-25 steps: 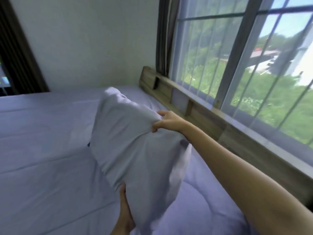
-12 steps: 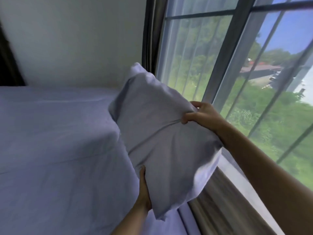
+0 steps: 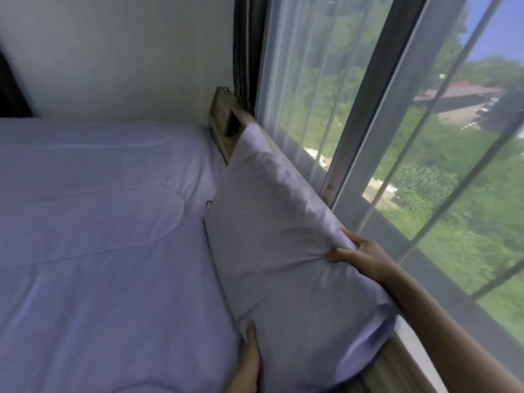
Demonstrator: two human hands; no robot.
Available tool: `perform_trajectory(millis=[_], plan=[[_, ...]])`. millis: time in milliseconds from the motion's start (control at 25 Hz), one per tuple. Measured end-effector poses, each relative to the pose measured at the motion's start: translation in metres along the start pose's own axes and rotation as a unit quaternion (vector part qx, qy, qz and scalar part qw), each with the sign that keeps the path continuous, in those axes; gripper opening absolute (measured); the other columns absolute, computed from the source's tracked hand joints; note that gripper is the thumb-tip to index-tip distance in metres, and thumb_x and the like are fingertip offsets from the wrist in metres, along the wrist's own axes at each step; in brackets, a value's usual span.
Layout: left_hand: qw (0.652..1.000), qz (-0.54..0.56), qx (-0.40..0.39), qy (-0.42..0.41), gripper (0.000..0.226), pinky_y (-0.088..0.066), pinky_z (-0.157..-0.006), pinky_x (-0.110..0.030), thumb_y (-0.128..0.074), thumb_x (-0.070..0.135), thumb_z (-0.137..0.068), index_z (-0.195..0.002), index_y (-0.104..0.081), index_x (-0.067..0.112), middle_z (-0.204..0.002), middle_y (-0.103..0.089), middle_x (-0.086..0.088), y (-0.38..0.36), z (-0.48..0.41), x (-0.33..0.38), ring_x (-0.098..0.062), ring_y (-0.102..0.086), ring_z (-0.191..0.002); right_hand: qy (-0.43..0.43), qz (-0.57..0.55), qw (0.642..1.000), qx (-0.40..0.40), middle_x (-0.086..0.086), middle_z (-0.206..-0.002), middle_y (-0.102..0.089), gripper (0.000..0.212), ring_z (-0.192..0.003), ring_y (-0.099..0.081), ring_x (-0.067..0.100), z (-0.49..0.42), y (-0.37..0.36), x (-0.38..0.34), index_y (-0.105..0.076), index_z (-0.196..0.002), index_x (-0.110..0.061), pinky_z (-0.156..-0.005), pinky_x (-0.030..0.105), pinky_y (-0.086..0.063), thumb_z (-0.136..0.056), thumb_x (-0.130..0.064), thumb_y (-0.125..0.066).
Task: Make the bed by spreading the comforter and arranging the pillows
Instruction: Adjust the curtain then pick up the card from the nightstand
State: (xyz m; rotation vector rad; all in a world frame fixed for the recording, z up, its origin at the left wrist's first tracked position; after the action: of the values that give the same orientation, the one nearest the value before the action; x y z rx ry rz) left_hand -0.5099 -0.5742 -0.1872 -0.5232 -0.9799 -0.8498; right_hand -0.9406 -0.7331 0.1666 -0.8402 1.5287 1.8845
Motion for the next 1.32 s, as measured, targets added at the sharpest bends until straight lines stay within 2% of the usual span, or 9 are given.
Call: perform_trajectory(millis=[80, 120, 280, 440, 640, 880, 1080, 1160, 1320], plan=[[0.988, -0.132, -0.007, -0.084, 0.092, 0.001, -0.126, -0.028, -0.067, 0.059, -0.087, -0.160, -0.030, 0.017, -0.168, -0.022, -0.002, -0.133, 0.069, 0.013, -0.018, -0.017, -0.156, -0.027, 0.003, 0.999, 0.030, -0.008, -0.125, -0.073, 0.074, -0.116, -0.066, 0.018, 0.001, 0.005, -0.005, -0.066, -0.137, -0.051, -0.101, 0.039, -0.048, -0.069, -0.046, -0.093], [0.971, -0.233, 0.002, -0.049, 0.088, 0.000, -0.126, -0.028, -0.067, 0.055, -0.089, -0.159, -0.032, 0.015, -0.167, -0.023, -0.003, -0.122, 0.050, 0.000, -0.019, -0.019, -0.156, -0.026, 0.021, 0.999, 0.043, -0.005, -0.128, -0.073, 0.078, -0.118, -0.065, 0.023, 0.005, 0.006, -0.011, -0.062, -0.141, -0.052, -0.100, 0.041, -0.048, -0.068, -0.051, -0.091], [0.948, -0.298, -0.109, -0.029, 0.040, -0.039, -0.113, -0.043, -0.052, 0.033, -0.097, -0.123, -0.070, 0.010, -0.139, -0.063, -0.014, -0.162, 0.035, -0.003, -0.031, -0.058, -0.128, -0.038, 0.223, 0.967, 0.121, 0.002, -0.131, -0.072, 0.075, -0.121, -0.065, 0.035, 0.033, 0.010, -0.040, -0.056, -0.145, -0.051, -0.091, 0.051, -0.050, -0.075, -0.068, -0.076], [0.863, -0.410, -0.195, -0.221, 0.031, -0.054, -0.085, -0.042, -0.052, 0.030, -0.095, -0.109, -0.073, 0.012, -0.116, -0.074, -0.018, -0.194, 0.085, 0.140, -0.036, -0.070, -0.106, 0.065, 0.378, 0.892, 0.238, 0.001, -0.157, -0.055, 0.068, -0.148, -0.047, 0.032, 0.069, -0.011, -0.083, -0.052, -0.154, -0.023, -0.120, 0.068, -0.025, -0.094, -0.048, -0.073], [0.737, -0.431, -0.257, -0.453, 0.034, -0.055, -0.089, -0.040, -0.053, 0.028, -0.090, -0.122, -0.066, 0.029, -0.120, -0.071, -0.006, -0.194, 0.197, 0.265, -0.034, -0.068, -0.109, 0.002, 0.308, 0.896, 0.321, 0.007, -0.158, -0.054, 0.060, -0.149, -0.045, 0.033, 0.162, -0.023, -0.085, -0.049, -0.156, -0.016, -0.117, 0.062, -0.034, -0.099, -0.033, -0.062], [0.615, -0.368, -0.365, -0.594, 0.030, -0.055, -0.086, -0.044, -0.053, 0.027, -0.093, -0.117, -0.070, 0.030, -0.115, -0.075, -0.002, -0.167, 0.384, 0.309, -0.033, -0.070, -0.104, -0.112, 0.109, 0.907, 0.392, 0.014, -0.145, -0.064, 0.054, -0.125, -0.064, 0.039, 0.318, -0.019, -0.065, -0.059, -0.149, -0.024, -0.099, 0.048, -0.052, -0.096, -0.031, -0.053], [0.554, -0.281, -0.491, -0.611, 0.028, -0.054, -0.086, -0.036, -0.059, 0.030, -0.097, -0.122, -0.070, 0.023, -0.111, -0.078, 0.001, -0.165, 0.530, 0.279, -0.019, -0.073, -0.097, -0.138, -0.009, 0.840, 0.525, 0.000, -0.137, -0.071, 0.047, -0.130, -0.065, 0.024, 0.470, -0.008, -0.038, -0.069, -0.140, -0.023, -0.110, 0.036, -0.050, -0.095, -0.024, -0.057], [0.552, -0.278, -0.534, -0.577, 0.028, -0.051, -0.086, -0.034, -0.059, 0.032, -0.095, -0.120, -0.070, 0.026, -0.108, -0.078, 0.004, -0.166, 0.572, 0.247, -0.017, -0.073, -0.096, -0.156, -0.026, 0.809, 0.566, -0.004, -0.132, -0.074, 0.043, -0.124, -0.068, 0.019, 0.528, -0.007, -0.023, -0.072, -0.136, -0.025, -0.107, 0.036, -0.051, -0.096, -0.022, -0.057], [0.487, -0.316, -0.622, -0.526, 0.025, -0.052, -0.086, -0.032, -0.059, 0.030, -0.093, -0.115, -0.072, 0.030, -0.106, -0.077, 0.008, -0.164, 0.651, 0.148, -0.017, -0.071, -0.097, -0.225, -0.010, 0.770, 0.597, -0.004, -0.127, -0.076, 0.039, -0.115, -0.071, 0.018, 0.651, -0.016, 0.017, -0.070, -0.138, -0.027, -0.097, 0.036, -0.055, -0.102, -0.024, -0.056]])
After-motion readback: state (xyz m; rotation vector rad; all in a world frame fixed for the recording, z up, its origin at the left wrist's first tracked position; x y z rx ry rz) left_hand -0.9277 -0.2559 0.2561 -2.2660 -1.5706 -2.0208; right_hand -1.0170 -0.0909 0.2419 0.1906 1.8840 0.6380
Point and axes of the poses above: each hand's wrist, its own z-axis away from the middle knuckle, its own y-axis out of the back of the hand, x = y × z, the point moved 10 cm from there along -z, towards the middle knuckle
